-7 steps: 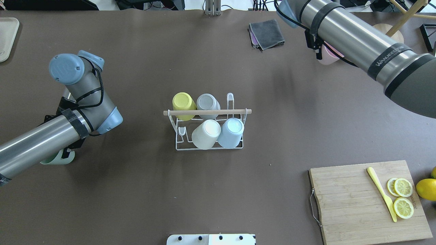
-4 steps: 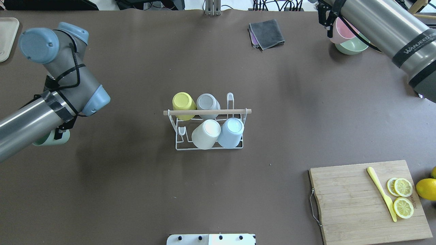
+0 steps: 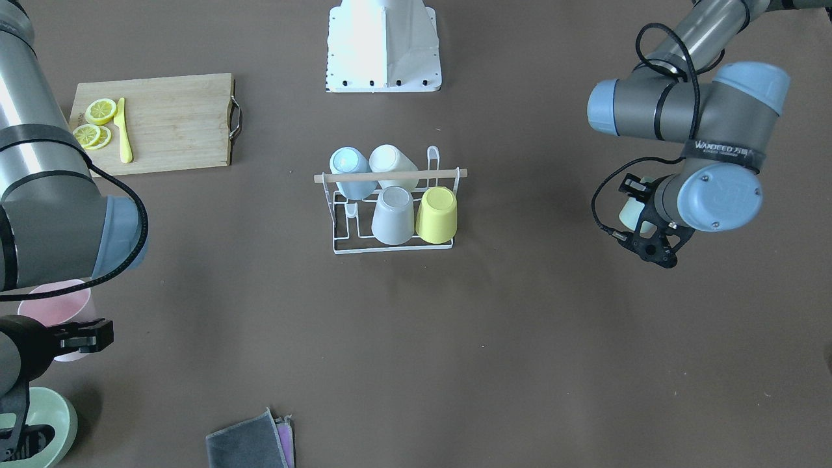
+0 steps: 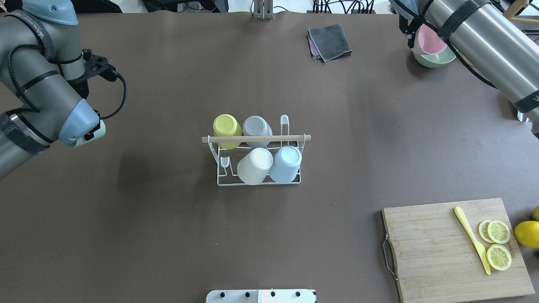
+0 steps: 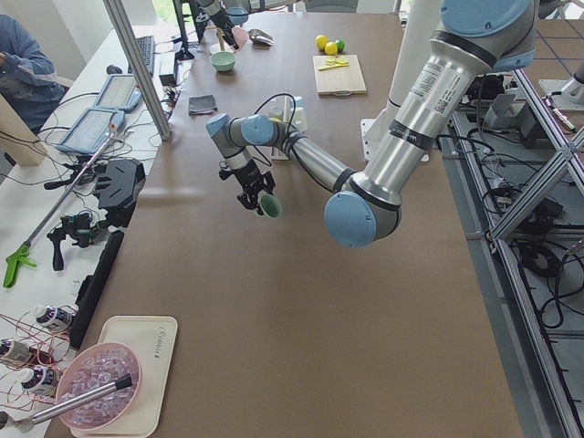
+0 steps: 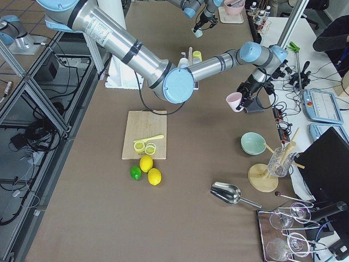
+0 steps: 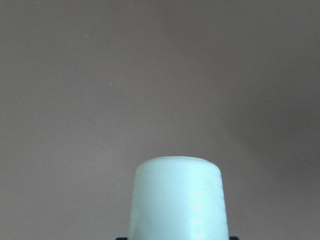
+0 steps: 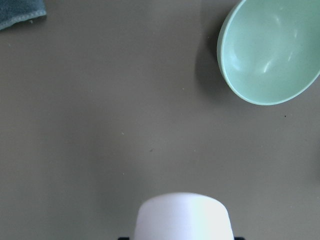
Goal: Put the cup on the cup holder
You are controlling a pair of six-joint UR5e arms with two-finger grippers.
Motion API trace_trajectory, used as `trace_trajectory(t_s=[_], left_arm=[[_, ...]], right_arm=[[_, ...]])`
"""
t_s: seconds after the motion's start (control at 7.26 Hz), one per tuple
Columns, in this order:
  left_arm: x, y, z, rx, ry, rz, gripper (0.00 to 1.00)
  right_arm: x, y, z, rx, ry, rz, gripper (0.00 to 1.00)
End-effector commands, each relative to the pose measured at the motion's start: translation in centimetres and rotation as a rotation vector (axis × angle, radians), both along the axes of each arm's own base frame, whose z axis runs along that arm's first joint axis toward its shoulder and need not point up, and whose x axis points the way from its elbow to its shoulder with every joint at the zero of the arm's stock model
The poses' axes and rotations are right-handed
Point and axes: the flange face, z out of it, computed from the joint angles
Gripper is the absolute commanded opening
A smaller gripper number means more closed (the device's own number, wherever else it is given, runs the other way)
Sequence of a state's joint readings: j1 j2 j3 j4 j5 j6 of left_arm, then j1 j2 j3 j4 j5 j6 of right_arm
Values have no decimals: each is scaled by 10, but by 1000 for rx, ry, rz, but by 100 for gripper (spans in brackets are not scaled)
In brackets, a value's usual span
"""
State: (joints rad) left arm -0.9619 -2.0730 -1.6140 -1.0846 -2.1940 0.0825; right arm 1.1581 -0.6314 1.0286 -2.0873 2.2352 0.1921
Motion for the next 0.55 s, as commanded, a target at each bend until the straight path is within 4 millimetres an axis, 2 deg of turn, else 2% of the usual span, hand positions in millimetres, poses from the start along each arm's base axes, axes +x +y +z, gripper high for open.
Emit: trace_trajectory(t_s=[0.0,0.14,0.28,0.41], left_arm=[[-15,10,-31,193,138,-68,37],[-30,33,-32,300,222,-78,36],[-43,50,-44,370,304,-141,36],[-55,66,-48,446,382,-208,36]], right_arm=[[-9,25,41,117,-51,89,0],[-14,28,57,143,-69,115,0],[-16,27,57,172,-90,152,0],[-17,28,56,171,-131,179,0]])
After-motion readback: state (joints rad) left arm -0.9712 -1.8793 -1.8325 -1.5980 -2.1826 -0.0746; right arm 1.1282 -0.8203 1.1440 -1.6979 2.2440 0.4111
